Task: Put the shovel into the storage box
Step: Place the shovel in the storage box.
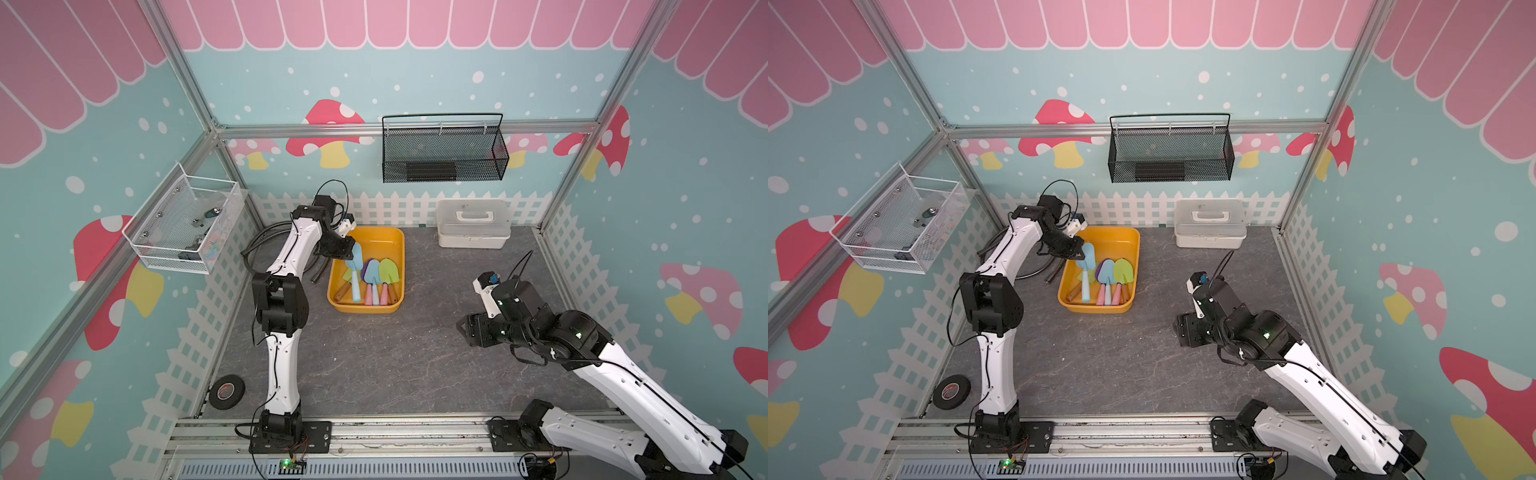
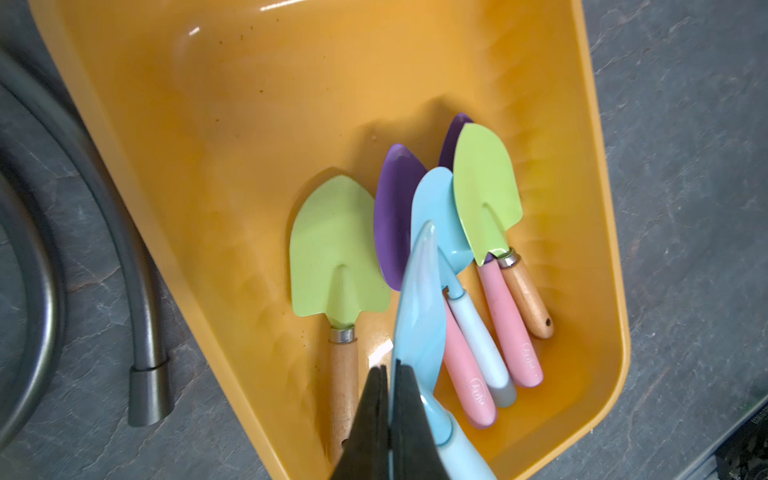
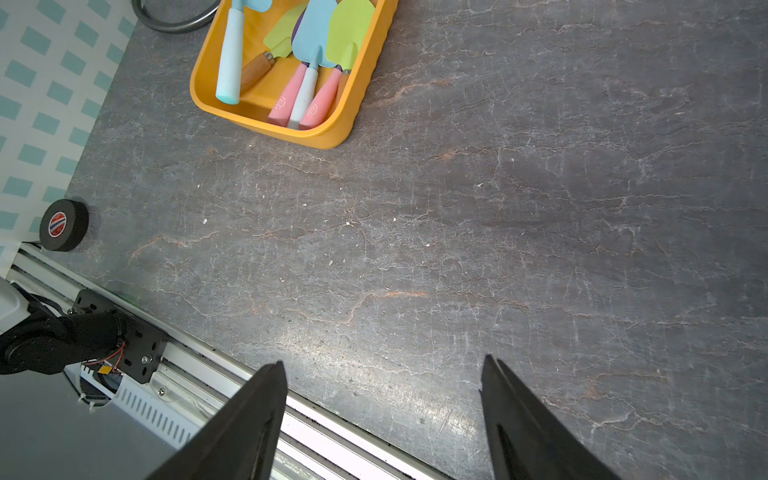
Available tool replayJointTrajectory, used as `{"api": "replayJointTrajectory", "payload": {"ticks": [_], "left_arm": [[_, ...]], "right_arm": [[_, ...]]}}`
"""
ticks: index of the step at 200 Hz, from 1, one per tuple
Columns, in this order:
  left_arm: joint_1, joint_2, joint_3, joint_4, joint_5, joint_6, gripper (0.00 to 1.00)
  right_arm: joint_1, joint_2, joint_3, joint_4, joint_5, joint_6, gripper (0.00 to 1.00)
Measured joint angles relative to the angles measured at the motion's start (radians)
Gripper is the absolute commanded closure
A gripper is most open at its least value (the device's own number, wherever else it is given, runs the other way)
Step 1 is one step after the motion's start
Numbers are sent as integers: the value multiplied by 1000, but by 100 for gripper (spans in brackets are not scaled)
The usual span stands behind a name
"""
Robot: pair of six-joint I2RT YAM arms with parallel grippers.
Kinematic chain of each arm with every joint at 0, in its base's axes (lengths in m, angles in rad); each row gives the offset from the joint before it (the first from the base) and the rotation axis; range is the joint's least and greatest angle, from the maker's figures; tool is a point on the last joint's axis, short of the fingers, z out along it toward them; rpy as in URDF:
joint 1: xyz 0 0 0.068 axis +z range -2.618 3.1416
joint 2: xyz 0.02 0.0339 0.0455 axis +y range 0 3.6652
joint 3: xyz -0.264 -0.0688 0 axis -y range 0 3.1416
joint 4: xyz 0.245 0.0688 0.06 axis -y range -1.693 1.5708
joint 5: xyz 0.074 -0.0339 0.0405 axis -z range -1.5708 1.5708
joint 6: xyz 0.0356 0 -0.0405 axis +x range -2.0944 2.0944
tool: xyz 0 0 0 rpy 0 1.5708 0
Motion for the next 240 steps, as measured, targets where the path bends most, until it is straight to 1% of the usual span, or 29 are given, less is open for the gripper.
{"api": "replayJointTrajectory", "payload": {"ticks": [51,104,141,163,182,205,240], "left_arm": [[13,84,17,-14,-13,5,100],[14,137,69,-24,-5,1,100],[14,165,70,-25,-1,0,100],[14,176,70,-26,-2,-2,96],[14,178,70,-27,-2,-3,88],[14,178,70,-29,-3,-9,81],[14,178,70,-29,-6,-17,78]], "right_arm": [[0,-23,-8,0,-11,13,23],[0,-32,-17,0,-22,20,23],[0,-32,-17,0,-23,20,23],[0,-32,-17,0,-22,19,23],[0,-32,-17,0,-22,19,23],[0,-32,-17,0,-22,19,23],[0,-33,-17,0,-21,20,23]]}}
